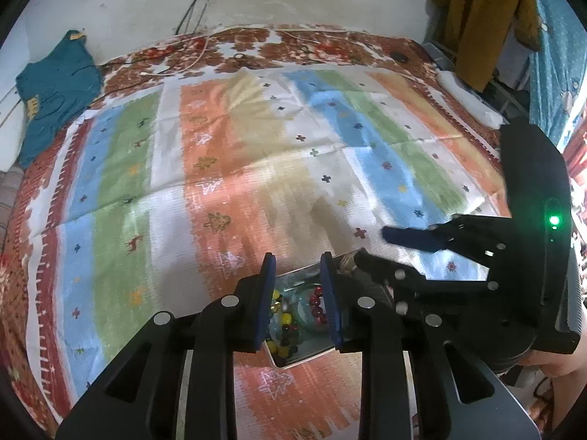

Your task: Organize jewelry

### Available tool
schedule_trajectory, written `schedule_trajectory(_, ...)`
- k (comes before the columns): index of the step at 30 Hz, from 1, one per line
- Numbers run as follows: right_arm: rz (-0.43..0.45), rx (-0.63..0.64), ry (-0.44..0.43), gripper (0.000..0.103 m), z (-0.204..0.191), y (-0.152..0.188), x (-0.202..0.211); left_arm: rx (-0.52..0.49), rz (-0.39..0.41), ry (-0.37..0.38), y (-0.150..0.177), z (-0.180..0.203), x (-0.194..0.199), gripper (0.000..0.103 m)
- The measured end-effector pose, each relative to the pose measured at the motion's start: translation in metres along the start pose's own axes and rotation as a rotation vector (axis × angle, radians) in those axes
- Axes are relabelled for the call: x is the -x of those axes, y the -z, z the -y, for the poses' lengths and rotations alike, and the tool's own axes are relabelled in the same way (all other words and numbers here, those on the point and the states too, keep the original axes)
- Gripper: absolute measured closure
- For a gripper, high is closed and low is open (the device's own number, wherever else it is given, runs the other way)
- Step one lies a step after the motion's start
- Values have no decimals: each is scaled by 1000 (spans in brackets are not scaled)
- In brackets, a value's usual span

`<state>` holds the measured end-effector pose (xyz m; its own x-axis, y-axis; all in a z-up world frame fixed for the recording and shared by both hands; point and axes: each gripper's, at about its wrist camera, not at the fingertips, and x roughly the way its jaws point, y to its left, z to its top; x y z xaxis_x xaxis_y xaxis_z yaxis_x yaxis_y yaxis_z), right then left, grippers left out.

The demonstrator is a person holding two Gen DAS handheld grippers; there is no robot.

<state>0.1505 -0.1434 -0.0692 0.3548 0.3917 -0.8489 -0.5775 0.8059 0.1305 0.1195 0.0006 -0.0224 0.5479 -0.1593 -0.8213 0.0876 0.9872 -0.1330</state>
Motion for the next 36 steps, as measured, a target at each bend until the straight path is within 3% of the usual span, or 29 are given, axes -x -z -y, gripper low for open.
schedule_trajectory(8, 17, -21, 8, 62, 6, 10, 14, 56, 22, -4, 8, -11, 13, 69)
schedule_trajectory(26, 145, 10, 40, 32, -7, 50, 66, 60, 84, -10, 50, -6, 47, 32)
schedule_trajectory(30, 159, 9, 33, 28, -8, 57, 72, 56, 97, -16, 60, -3, 52, 20)
schedule_trajectory(36, 173, 27, 30, 23, -14, 68, 80, 62, 124, -43, 70, -2, 59, 10)
